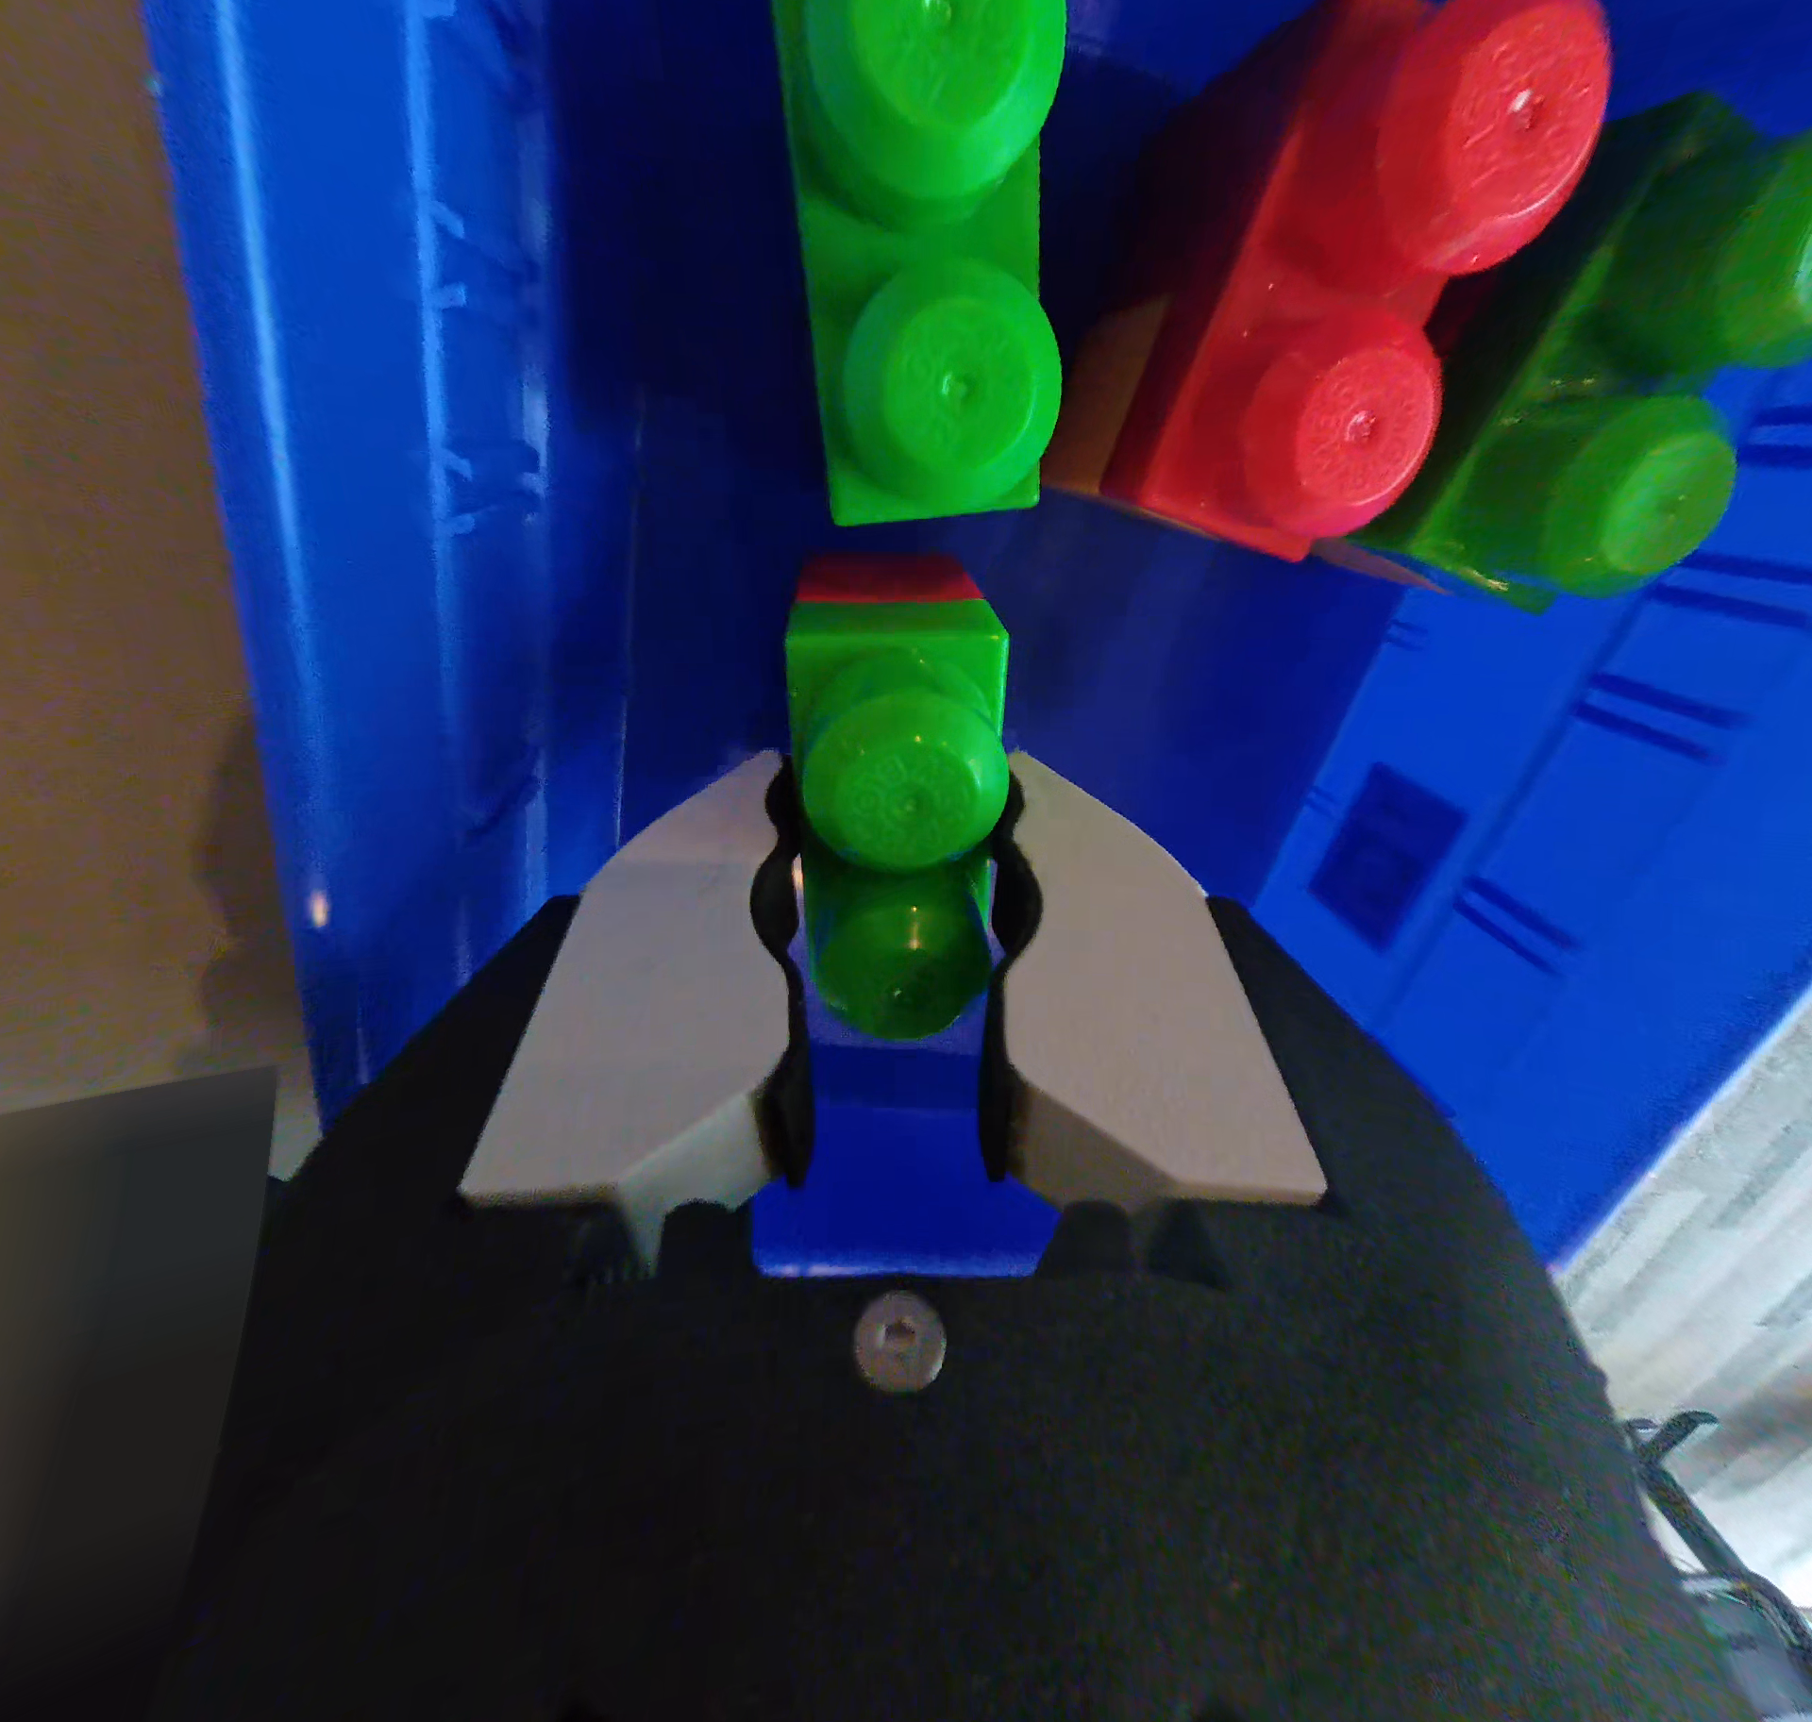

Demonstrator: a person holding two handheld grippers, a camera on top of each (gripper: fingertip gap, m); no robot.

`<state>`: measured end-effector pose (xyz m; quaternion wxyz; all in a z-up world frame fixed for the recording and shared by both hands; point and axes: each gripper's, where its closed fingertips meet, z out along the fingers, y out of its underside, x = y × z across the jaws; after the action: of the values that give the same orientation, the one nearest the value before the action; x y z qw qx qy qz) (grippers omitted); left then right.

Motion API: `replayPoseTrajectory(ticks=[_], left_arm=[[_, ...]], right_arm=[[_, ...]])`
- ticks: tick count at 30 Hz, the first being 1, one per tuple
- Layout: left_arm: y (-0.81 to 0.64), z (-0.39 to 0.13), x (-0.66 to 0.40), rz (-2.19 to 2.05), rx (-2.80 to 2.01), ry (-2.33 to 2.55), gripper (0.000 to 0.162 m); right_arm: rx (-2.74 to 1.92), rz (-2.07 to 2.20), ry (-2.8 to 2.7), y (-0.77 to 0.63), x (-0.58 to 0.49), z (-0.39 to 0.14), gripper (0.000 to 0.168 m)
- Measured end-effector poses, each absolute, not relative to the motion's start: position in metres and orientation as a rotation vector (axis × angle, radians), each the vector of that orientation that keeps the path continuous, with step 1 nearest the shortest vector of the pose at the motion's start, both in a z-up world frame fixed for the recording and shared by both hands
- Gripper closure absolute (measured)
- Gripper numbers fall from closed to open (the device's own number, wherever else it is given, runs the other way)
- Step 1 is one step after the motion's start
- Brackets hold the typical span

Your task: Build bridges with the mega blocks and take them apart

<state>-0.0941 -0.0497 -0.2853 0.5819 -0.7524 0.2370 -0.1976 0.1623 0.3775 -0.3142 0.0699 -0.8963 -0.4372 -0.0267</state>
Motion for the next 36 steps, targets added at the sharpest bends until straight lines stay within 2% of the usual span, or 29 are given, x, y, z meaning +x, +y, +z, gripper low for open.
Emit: replayPoseTrajectory(ticks=[9,16,25,36], left_arm=[[-0.050,-0.286,-0.094,-0.457,-1.761,0.557,0.111],[-0.050,-0.287,-0.094,-0.451,-1.763,0.560,0.111],[-0.050,-0.286,-0.095,-0.448,-1.763,0.550,0.111],[-0.044,-0.256,-0.107,-0.278,-1.724,0.449,0.104]], right_arm=[[-2.702,-0.064,-1.284,0.378,0.160,-0.323,0.132],[-2.675,-0.053,-1.281,0.378,0.159,-0.318,0.126],[-2.499,-0.026,-1.299,0.367,0.159,-0.272,0.118],[-2.054,0.178,-1.347,0.311,0.137,-0.215,0.095]])
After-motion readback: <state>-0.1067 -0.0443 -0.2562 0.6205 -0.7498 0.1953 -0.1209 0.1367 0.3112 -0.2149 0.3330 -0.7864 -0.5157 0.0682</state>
